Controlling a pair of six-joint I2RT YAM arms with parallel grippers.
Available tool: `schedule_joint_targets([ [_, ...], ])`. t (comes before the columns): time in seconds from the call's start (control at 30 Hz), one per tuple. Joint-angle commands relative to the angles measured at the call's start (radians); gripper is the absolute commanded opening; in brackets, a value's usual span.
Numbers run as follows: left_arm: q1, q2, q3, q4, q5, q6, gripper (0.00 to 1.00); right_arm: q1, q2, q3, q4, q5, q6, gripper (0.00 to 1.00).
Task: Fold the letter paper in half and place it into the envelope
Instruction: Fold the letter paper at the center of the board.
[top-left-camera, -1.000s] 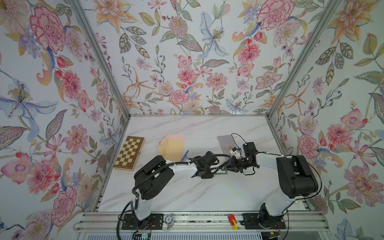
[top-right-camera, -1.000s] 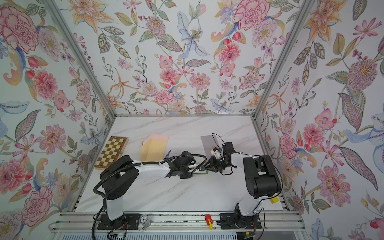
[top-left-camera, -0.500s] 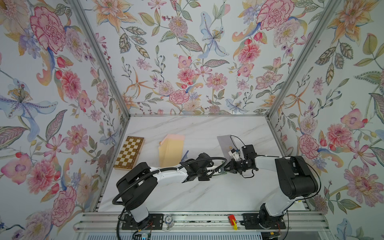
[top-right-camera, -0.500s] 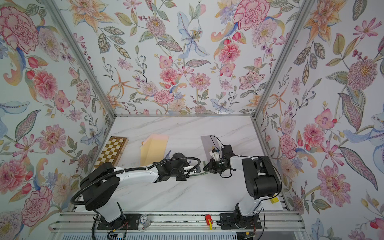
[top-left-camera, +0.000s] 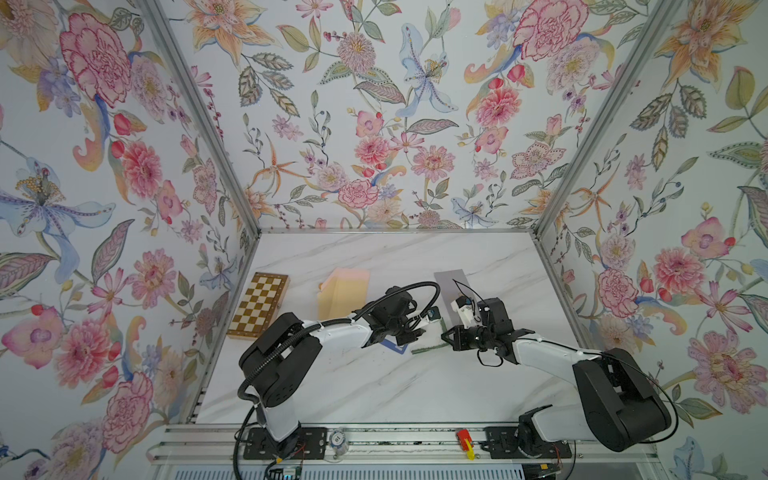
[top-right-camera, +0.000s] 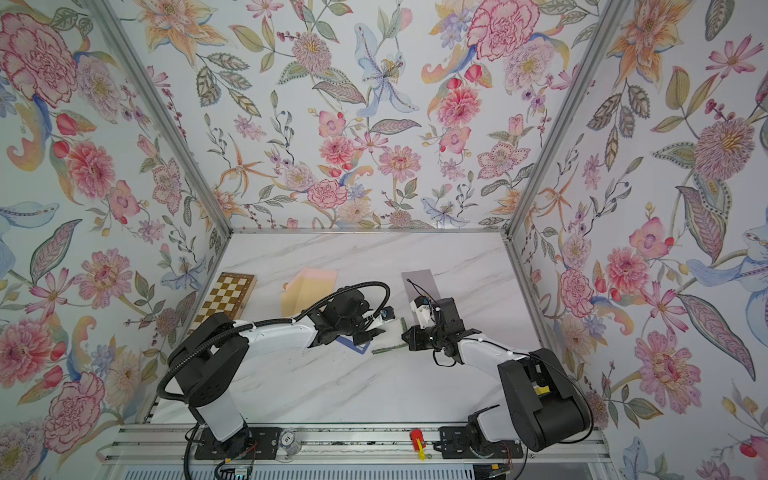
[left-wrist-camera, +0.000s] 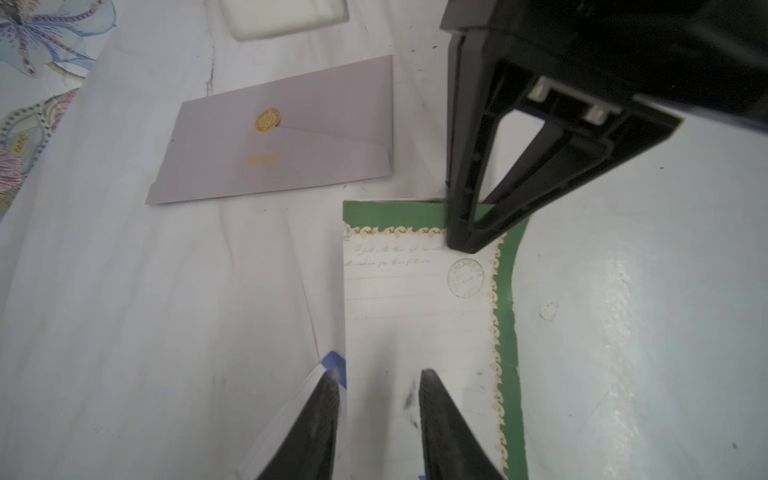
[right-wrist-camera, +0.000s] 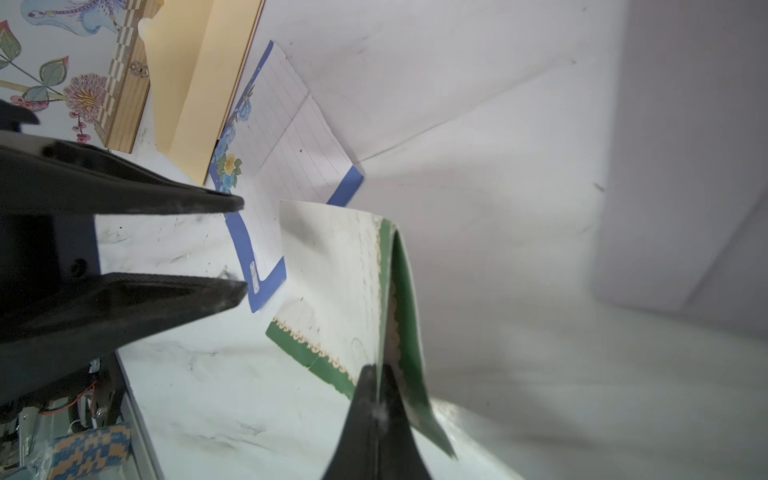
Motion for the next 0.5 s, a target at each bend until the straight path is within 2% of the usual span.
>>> schedule_joint_targets([
  [0.0, 0.034, 0.015, -0.001, 0.026, 0.108, -0.046, 0.36, 0.015, -0.023, -0.024, 0.072, 0.048, -0.001, 0.0],
  [0.47, 0.107, 0.108, 0.011, 0.037, 0.208, -0.069, 0.37, 0.061, -0.081, -0.061, 0.09, 0.139, -0.05, 0.0],
])
